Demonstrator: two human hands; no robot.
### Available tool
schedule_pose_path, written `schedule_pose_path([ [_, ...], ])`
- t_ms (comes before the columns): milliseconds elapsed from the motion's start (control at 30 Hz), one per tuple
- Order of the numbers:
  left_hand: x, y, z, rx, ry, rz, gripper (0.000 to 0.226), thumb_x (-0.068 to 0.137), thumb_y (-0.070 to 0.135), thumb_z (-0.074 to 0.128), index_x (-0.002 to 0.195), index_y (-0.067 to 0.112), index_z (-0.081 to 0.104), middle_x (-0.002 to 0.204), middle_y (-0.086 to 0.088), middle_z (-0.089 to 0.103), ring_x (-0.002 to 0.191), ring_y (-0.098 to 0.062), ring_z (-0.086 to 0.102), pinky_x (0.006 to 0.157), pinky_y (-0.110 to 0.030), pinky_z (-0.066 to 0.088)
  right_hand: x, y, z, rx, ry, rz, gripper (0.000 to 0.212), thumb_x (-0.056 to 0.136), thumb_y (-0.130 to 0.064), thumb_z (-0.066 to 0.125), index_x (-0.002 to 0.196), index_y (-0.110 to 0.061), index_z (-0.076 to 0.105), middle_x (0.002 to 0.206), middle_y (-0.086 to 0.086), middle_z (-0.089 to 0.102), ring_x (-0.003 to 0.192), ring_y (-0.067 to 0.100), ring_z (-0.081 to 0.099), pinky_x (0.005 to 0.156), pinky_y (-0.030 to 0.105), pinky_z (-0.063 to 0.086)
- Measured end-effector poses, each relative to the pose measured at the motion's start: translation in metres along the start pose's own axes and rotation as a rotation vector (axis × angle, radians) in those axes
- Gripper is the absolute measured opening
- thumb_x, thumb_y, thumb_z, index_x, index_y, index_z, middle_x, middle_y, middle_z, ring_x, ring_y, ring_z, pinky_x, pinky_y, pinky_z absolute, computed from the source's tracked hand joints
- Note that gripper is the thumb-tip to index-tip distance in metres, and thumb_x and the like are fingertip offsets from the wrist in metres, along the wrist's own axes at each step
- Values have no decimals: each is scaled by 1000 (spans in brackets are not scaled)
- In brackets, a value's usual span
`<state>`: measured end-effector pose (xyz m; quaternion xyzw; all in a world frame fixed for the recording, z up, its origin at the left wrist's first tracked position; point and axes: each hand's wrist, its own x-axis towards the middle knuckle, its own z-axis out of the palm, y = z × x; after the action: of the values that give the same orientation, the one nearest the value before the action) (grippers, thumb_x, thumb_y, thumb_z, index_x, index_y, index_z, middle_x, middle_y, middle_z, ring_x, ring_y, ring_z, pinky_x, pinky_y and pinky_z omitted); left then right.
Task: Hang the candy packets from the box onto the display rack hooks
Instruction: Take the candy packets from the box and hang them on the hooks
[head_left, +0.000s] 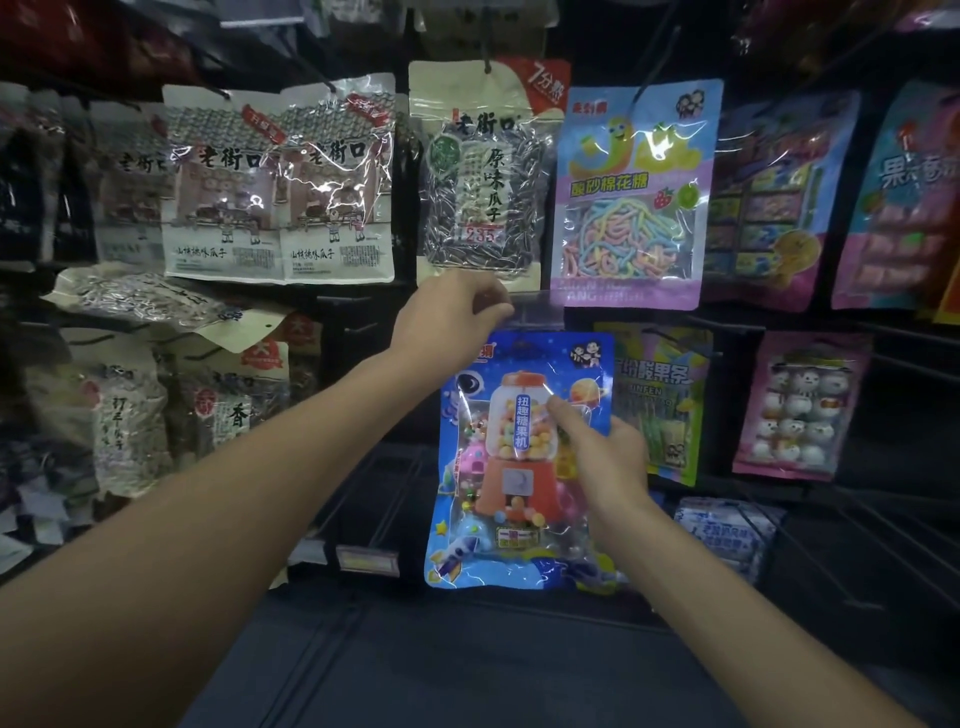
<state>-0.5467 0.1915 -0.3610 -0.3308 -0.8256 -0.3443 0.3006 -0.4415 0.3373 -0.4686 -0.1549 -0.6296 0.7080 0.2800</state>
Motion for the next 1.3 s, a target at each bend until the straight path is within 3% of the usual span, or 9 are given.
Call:
schedule_pose_path([
  [333, -2, 0, 1, 5, 32, 9, 10, 101, 32, 69, 101, 27, 77, 81, 17, 66, 80, -5, 64, 75, -33, 57, 5, 6, 1, -9, -5, 8, 25, 92, -39, 80, 94, -14, 75, 82, 1, 82, 71, 20, 79, 62, 32, 57],
  [500, -18, 2, 1, 37, 133, 64, 10, 99, 33, 71, 103, 28, 79, 86, 17, 70, 80, -3, 64, 69, -23, 50, 6, 7, 1, -12, -1, -1, 24, 92, -41, 79, 95, -17, 74, 81, -2, 81, 64, 12, 77, 50, 22, 51],
  [633, -39, -8, 2, 213, 232, 316, 17, 96, 28, 73, 111, 26, 80, 104, 11, 77, 85, -10, 70, 71, -35, 58, 7, 8, -1, -29, -5, -14, 26, 92, -44, 79, 98, -19, 74, 87, -2, 81, 68, 10, 76, 54, 23, 50],
  [767, -57, -27, 11, 478, 270, 545, 30, 93, 18, 75, 123, 15, 75, 127, -2, 72, 95, -23, 70, 71, -37, 51, 11, 12, -2, -29, -20, -40, 27, 92, -45, 79, 103, -20, 75, 87, -5, 82, 69, 7, 77, 51, 18, 51],
  [867, -85, -39, 25, 308, 340, 324, 39, 94, 23, 73, 132, 18, 67, 132, 1, 65, 104, -19, 65, 78, -38, 52, 14, 15, -3, -47, -28, -44, 29, 91, -48, 78, 107, -23, 75, 95, -4, 81, 87, 16, 78, 63, 28, 55],
  [1033, -128, -51, 70, -346, 176, -419, 71, 89, 61, 70, 151, 42, 41, 142, 7, 51, 113, -9, 60, 90, -40, 56, 19, 21, -5, -44, -61, -65, 30, 95, -46, 75, 111, -21, 73, 93, -3, 82, 79, 15, 80, 69, 36, 63],
  [1100, -141, -59, 89, -550, 86, -451, 73, 87, 66, 70, 151, 54, 36, 139, 8, 57, 114, -9, 65, 92, -43, 60, 22, 25, -5, -58, -50, -76, 33, 93, -49, 76, 112, -23, 72, 96, -3, 82, 83, 19, 80, 73, 43, 65],
  [1167, -151, -62, 104, -682, 52, -402, 73, 92, 51, 75, 152, 58, 34, 128, 12, 66, 111, -8, 70, 89, -42, 63, 26, 30, -5, -82, -13, -96, 33, 90, -53, 78, 109, -27, 70, 99, -3, 81, 86, 18, 79, 74, 44, 65],
  [1300, -157, -68, 123, -716, 77, -349, 87, 86, 48, 82, 153, 63, 29, 118, 7, 67, 107, -11, 73, 82, -35, 64, 32, 38, -5, -124, 27, -188, 41, 87, -56, 79, 116, -33, 62, 113, -11, 72, 101, 8, 70, 92, 40, 58],
])
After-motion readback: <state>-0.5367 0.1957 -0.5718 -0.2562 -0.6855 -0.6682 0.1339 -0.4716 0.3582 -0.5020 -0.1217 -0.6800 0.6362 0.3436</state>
